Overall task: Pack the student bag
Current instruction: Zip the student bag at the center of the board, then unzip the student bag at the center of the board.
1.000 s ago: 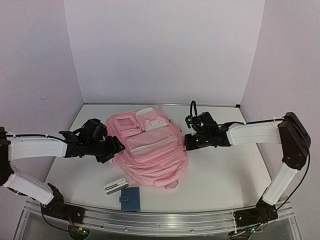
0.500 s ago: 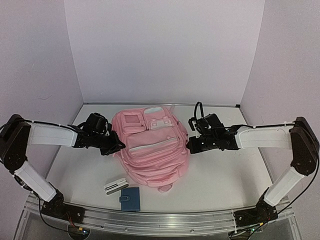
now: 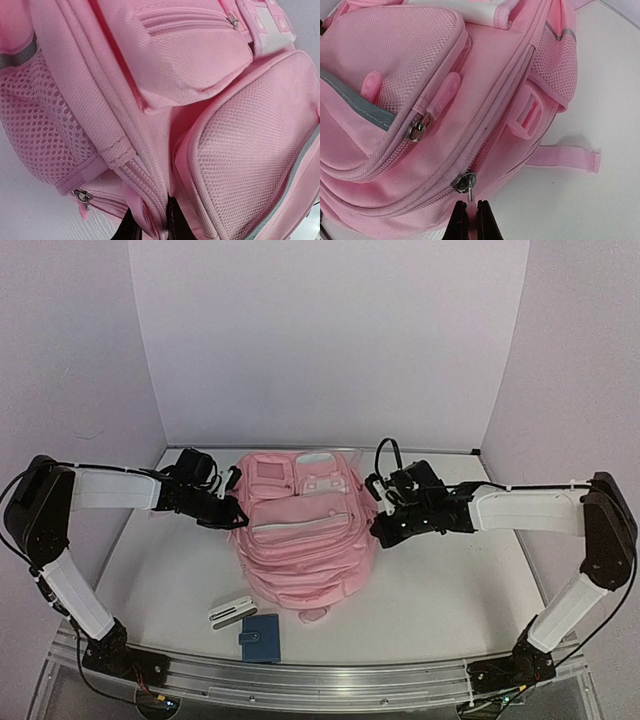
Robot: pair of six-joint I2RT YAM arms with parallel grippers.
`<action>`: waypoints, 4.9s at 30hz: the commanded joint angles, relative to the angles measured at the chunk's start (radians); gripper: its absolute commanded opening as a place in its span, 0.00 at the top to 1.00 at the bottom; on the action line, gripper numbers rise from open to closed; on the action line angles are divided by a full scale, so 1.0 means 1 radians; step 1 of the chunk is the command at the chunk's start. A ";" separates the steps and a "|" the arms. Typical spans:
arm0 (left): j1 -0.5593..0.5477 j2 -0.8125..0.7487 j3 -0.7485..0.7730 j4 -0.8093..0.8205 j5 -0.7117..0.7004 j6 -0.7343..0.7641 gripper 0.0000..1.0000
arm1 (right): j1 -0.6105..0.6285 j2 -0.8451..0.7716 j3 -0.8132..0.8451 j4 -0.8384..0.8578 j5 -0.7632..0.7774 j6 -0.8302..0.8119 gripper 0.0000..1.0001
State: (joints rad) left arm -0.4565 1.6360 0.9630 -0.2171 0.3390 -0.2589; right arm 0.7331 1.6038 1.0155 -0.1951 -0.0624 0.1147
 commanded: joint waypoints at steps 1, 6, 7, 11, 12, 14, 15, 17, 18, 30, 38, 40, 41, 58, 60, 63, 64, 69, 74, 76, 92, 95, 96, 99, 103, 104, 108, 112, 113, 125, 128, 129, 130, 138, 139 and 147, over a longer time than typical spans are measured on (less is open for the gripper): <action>0.030 -0.023 0.010 -0.059 -0.071 0.306 1.00 | -0.033 0.058 0.122 0.000 0.248 -0.135 1.00; 0.018 -0.040 -0.018 -0.028 -0.063 0.332 1.00 | -0.041 0.169 0.212 0.002 0.276 -0.247 1.00; 0.016 -0.037 -0.016 -0.034 -0.066 0.339 1.00 | -0.048 0.188 0.227 0.002 0.273 -0.265 1.00; 0.004 -0.021 -0.009 -0.051 -0.086 0.353 1.00 | -0.075 0.274 0.312 0.004 0.263 -0.344 1.00; 0.001 -0.021 -0.009 -0.050 -0.089 0.355 1.00 | -0.078 0.291 0.330 0.005 0.256 -0.375 1.00; -0.004 -0.022 -0.009 -0.050 -0.093 0.358 1.00 | -0.085 0.323 0.360 0.009 0.251 -0.424 1.00; -0.004 -0.024 -0.008 -0.050 -0.094 0.359 1.00 | -0.090 0.340 0.380 0.010 0.253 -0.439 1.00; -0.005 -0.026 -0.006 -0.051 -0.094 0.358 1.00 | -0.096 0.369 0.414 0.013 0.250 -0.462 1.00; -0.005 -0.027 -0.006 -0.050 -0.094 0.357 1.00 | -0.098 0.381 0.429 0.015 0.250 -0.474 1.00; -0.006 -0.027 0.085 -0.119 -0.095 0.315 1.00 | -0.107 0.296 0.374 0.216 0.335 -0.406 0.84; -0.005 0.004 0.314 -0.402 -0.039 0.270 1.00 | -0.107 -0.049 0.170 0.210 0.176 -0.155 0.22; -0.001 0.029 0.373 -0.471 -0.013 0.287 1.00 | -0.106 -0.134 0.114 0.207 0.035 -0.073 0.16; 0.000 0.054 0.408 -0.509 -0.007 0.301 1.00 | -0.107 -0.167 0.090 0.207 -0.034 -0.034 0.14; 0.073 0.226 0.471 -0.433 0.127 0.474 1.00 | -0.087 -0.070 -0.097 0.442 -0.570 0.342 0.09; 0.073 0.233 0.464 -0.422 0.125 0.476 1.00 | -0.079 -0.032 -0.082 0.462 -0.572 0.347 0.09; 0.073 0.232 0.440 -0.390 0.131 0.462 1.00 | -0.073 0.035 -0.043 0.468 -0.574 0.343 0.10; 0.073 0.231 0.433 -0.382 0.132 0.460 1.00 | -0.072 0.059 -0.030 0.468 -0.573 0.340 0.09; 0.073 0.231 0.426 -0.378 0.141 0.457 1.00 | -0.072 0.171 0.042 0.466 -0.556 0.318 0.09; 0.073 0.243 0.444 -0.387 0.147 0.457 1.00 | -0.069 0.269 0.106 0.455 -0.527 0.302 0.09; 0.072 0.249 0.450 -0.390 0.143 0.452 1.00 | -0.064 0.291 0.118 0.446 -0.535 0.297 0.09; 0.073 0.293 0.508 -0.420 0.039 0.395 1.00 | 0.039 0.185 0.098 0.133 -0.569 0.120 0.19; 0.073 0.295 0.512 -0.422 0.021 0.387 1.00 | 0.049 0.144 0.077 0.091 -0.571 0.117 0.21; 0.073 0.295 0.512 -0.423 0.020 0.387 1.00 | 0.054 0.134 0.069 0.083 -0.569 0.115 0.23; 0.073 0.294 0.516 -0.424 0.024 0.384 1.00 | 0.057 0.103 0.049 0.079 -0.534 0.106 0.25; 0.073 0.295 0.519 -0.425 0.036 0.383 1.00 | 0.058 0.125 0.055 0.081 -0.453 0.077 0.27; 0.072 0.293 0.518 -0.426 0.038 0.383 1.00 | 0.057 0.143 0.062 0.083 -0.444 0.062 0.30; 0.074 0.290 0.516 -0.425 0.038 0.383 1.00 | 0.063 0.183 0.072 0.118 -0.390 0.022 0.36; 0.073 0.292 0.517 -0.425 0.037 0.383 1.00 | 0.086 0.187 0.072 0.136 -0.322 -0.012 0.43; 0.073 0.293 0.519 -0.426 0.037 0.383 1.00 | 0.099 0.184 0.071 0.139 -0.306 -0.018 0.44; 0.073 0.318 0.540 -0.429 0.036 0.338 1.00 | 0.186 0.177 0.054 0.179 -0.066 -0.046 0.74; 0.073 0.322 0.542 -0.429 0.017 0.303 1.00 | 0.190 0.165 0.049 0.185 -0.054 -0.047 0.87; 0.073 0.324 0.542 -0.429 0.009 0.292 1.00 | 0.191 0.161 0.049 0.186 -0.052 -0.047 0.91; 0.073 0.325 0.542 -0.429 0.004 0.278 1.00 | 0.192 0.156 0.049 0.186 -0.051 -0.046 0.94; 0.074 0.312 0.551 -0.407 -0.039 0.082 1.00 | 0.207 0.101 0.030 0.173 -0.077 -0.016 1.00; 0.074 0.310 0.553 -0.403 -0.049 0.043 1.00 | 0.209 0.092 0.025 0.169 -0.088 -0.007 1.00; 0.074 0.272 0.515 -0.299 -0.059 -0.176 1.00 | 0.258 0.079 0.029 0.114 -0.176 0.048 1.00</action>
State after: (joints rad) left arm -0.3862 1.9387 1.4657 -0.6664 0.3286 -0.2745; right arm 0.9453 1.7220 1.0359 -0.0581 -0.1616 0.1318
